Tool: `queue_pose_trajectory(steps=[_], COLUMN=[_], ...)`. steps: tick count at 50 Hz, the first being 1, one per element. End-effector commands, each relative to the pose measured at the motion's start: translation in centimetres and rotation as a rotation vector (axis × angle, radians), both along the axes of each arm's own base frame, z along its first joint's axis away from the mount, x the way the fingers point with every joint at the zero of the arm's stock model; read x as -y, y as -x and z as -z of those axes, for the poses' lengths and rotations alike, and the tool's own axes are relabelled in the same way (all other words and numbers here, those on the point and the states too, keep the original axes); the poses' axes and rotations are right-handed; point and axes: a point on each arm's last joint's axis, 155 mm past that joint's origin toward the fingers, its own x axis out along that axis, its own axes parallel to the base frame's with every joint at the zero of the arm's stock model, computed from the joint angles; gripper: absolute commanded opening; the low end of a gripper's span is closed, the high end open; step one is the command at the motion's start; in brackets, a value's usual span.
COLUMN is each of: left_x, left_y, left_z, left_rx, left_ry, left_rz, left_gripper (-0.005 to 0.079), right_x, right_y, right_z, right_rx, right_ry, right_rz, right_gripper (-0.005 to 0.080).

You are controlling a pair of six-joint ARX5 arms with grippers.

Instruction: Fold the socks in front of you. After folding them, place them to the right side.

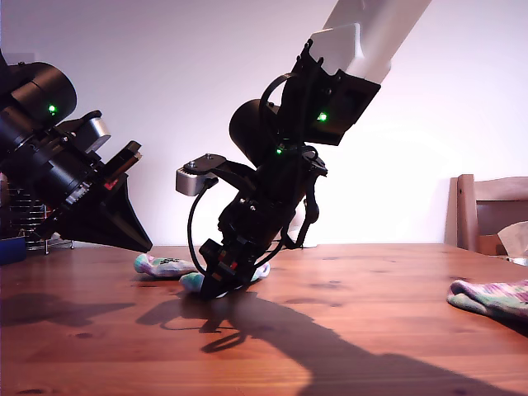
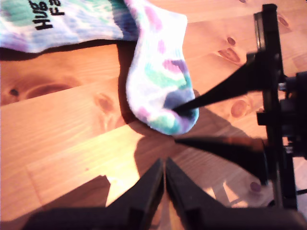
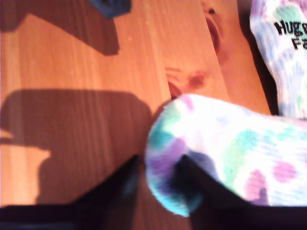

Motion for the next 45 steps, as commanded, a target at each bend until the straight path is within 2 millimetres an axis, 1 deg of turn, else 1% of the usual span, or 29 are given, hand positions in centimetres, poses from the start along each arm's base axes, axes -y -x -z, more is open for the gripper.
queue_pose_trajectory(steps=[1,5,13,18,20,24,33,38,45], left_x=[0.0,0.0,-0.7,-1.4,-1.6,-2.1,-2.2,-2.1,-2.1], left_y=[-0.2,-0.2,-0.7,-1.1,-1.3,-1.8,-3.0,-3.3,-3.9], left_z=[-0.6,-0.6,-0.3,-0.1,-0.1,0.0,-0.9,-1.1,-0.2], left_rx=[0.014,0.014,0.029,0.044,0.060,0.088,0.150,0.166,0.171], left_ry=[0.006,0.005,-0.028,-0.059,-0.080,-0.110,-0.111,-0.108,-0.112], left_rz=[-0.001,-0.002,-0.027,-0.043,-0.041,-0.050,-0.067,-0.068,-0.074], left_gripper=[-0.0021,-0.0021,-0.0021,-0.0021,-0.0021,-0.0021,-0.0021,-0.0021,-0.0021], right_x=[0.1,-0.1,-0.2,-0.1,-0.2,-0.1,0.4,0.5,0.7], right_y=[0.2,0.1,0.3,1.0,1.2,2.2,4.1,4.6,4.9], right_z=[1.4,1.2,1.0,0.5,0.0,-0.6,-3.2,-5.3,-8.1], right_rx=[-0.020,-0.011,-0.045,-0.090,-0.103,-0.146,-0.202,-0.188,-0.174], right_ry=[0.013,0.007,0.005,0.020,0.021,0.051,0.074,0.063,0.028], right_rz=[0.000,0.000,0.026,0.040,0.046,0.043,0.045,0.040,0.061], right_gripper=[0.0079,-0.0018,-0.0013,-0.0013,-0.0013,-0.0013,-0.0013,-0.0013,-0.0013])
